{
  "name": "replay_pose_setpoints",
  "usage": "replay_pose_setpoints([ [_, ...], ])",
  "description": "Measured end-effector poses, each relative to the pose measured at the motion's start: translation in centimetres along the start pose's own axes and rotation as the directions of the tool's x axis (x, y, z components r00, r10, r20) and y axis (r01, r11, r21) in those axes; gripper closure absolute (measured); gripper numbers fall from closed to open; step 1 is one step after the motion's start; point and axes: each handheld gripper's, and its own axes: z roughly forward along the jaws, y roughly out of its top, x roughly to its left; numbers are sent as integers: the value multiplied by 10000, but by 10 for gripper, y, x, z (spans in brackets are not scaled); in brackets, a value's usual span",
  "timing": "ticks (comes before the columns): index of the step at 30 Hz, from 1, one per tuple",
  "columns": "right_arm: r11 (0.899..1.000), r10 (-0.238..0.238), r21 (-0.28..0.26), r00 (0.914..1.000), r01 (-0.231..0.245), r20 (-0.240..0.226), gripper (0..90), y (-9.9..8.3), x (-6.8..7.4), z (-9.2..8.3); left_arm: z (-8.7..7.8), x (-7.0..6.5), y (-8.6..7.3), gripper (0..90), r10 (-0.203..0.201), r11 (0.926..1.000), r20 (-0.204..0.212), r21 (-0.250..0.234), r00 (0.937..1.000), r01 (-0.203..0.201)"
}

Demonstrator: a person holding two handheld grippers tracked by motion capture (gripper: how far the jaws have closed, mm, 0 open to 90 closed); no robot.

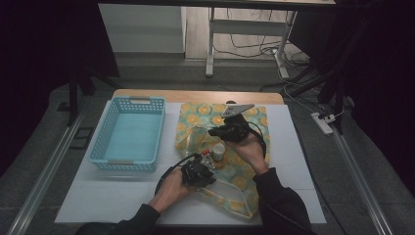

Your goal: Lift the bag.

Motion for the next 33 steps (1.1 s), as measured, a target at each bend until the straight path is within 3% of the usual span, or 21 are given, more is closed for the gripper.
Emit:
replay_pose_setpoints([
  [3, 10000, -4, 13, 10000, 4, 7, 892, 0, 0, 1, 1, -1, 1, 886, -48, 10000, 164, 37, 9999, 48],
  [7, 10000, -4, 39, 10000, 4, -15, 892, 0, 0, 1, 0, 1, 3, 898, -803, 9967, 327, 160, 9962, 798],
  [14, 10000, 37, 93, 9999, -36, -142, 892, 0, -1, -1, -3, 6, 1, 900, -1447, 9893, 654, -89, 9873, 1456],
  [33, 9997, 135, 214, 9998, -132, -150, 894, 5, 1, -17, -33, 11, 9, 900, -1532, 9851, 891, -655, 9842, 1592],
])
